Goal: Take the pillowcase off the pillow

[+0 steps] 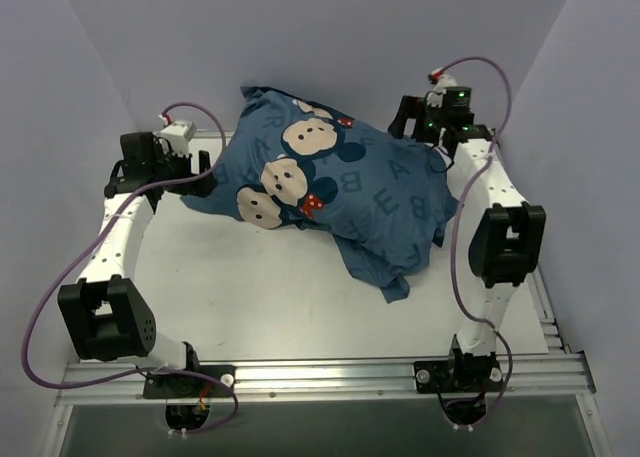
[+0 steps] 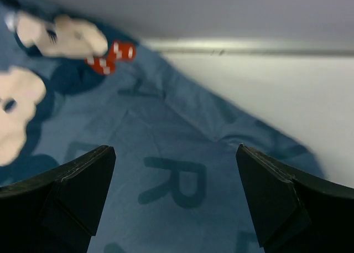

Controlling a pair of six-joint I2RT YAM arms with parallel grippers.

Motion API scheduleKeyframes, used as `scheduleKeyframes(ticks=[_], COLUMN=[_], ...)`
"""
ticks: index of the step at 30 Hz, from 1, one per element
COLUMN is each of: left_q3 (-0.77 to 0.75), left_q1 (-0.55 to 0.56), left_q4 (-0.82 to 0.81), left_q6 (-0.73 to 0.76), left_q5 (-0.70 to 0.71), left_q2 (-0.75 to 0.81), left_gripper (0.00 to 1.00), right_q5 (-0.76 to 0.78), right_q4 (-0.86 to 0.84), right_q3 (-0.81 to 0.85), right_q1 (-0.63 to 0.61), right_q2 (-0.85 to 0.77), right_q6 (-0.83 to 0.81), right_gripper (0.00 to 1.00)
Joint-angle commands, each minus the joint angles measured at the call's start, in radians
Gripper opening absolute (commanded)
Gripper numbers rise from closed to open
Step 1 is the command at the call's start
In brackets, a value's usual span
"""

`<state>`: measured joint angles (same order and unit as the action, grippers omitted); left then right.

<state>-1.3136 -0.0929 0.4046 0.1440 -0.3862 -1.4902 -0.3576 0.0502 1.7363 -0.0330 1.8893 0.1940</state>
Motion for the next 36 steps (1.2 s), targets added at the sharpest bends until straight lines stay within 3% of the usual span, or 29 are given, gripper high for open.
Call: scheduleKeyframes(ticks=[1,6,9,10,13,16,21,27,30,32,34,35,36], left_q3=[-0.03,-0.03,-0.024,-0.021,-0.015,-0.006,-0.013,-0.032,-0.038,-0.039,-0.044,-0.045,-0.049], left_q1=[0.004,0.001,-0.002,-0.004,-0.008,-0.013,-0.021,-0.031,-0.031,-0.033,-0.039,-0.041,-0.048], left_q4=[0.273,0.368,0.413,0.421,0.448,0.458,0.48,0.488,0.49,0.493,0.493,0.496,0.497], left_q6=[0.048,0.066,0.08,0.081,0.075,0.072,0.074,0.062,0.051,0.049,0.048,0.048,0.049], left_q5=[-0.062,-0.007,0.023,0.03,0.033,0.029,0.036,0.027,0.018,0.014,0.013,0.012,0.007], left_q2=[0.014,0.036,0.061,0.074,0.102,0.133,0.172,0.194,0.197,0.2,0.205,0.208,0.209], left_gripper=[0.94,0.94,0.94,0.94,0.94,0.94,0.94,0.94,0.94,0.94,0.94,0.94,0.94], right_q5=[-0.176,-0.205,-0.228,-0.227,-0.224,-0.215,-0.042,0.34,0.467,0.554,0.618,0.632,0.638], right_q4=[0.238,0.283,0.211,0.189,0.105,0.048,0.022,0.23,0.249,0.229,0.176,0.146,0.081], right_q3=[0.095,0.079,-0.016,-0.064,-0.128,-0.188,-0.21,0.096,0.195,0.183,0.074,0.019,-0.109], right_q1=[-0.134,-0.209,-0.202,-0.197,-0.163,-0.104,0.031,0.065,-0.026,-0.221,-0.35,-0.475,-0.537], right_q2=[0.126,0.264,0.242,0.22,0.119,-0.002,-0.249,-0.38,-0.401,-0.421,-0.443,-0.455,-0.466], right_q6=[-0.109,-0.137,-0.09,-0.076,-0.015,0.054,0.139,0.01,-0.085,-0.189,-0.238,-0.243,-0.242], right_gripper=[0.98,0.95,0.67,0.4,0.0,0.0,0.0,0.0,0.0,0.0,0.0,0.0,0.0])
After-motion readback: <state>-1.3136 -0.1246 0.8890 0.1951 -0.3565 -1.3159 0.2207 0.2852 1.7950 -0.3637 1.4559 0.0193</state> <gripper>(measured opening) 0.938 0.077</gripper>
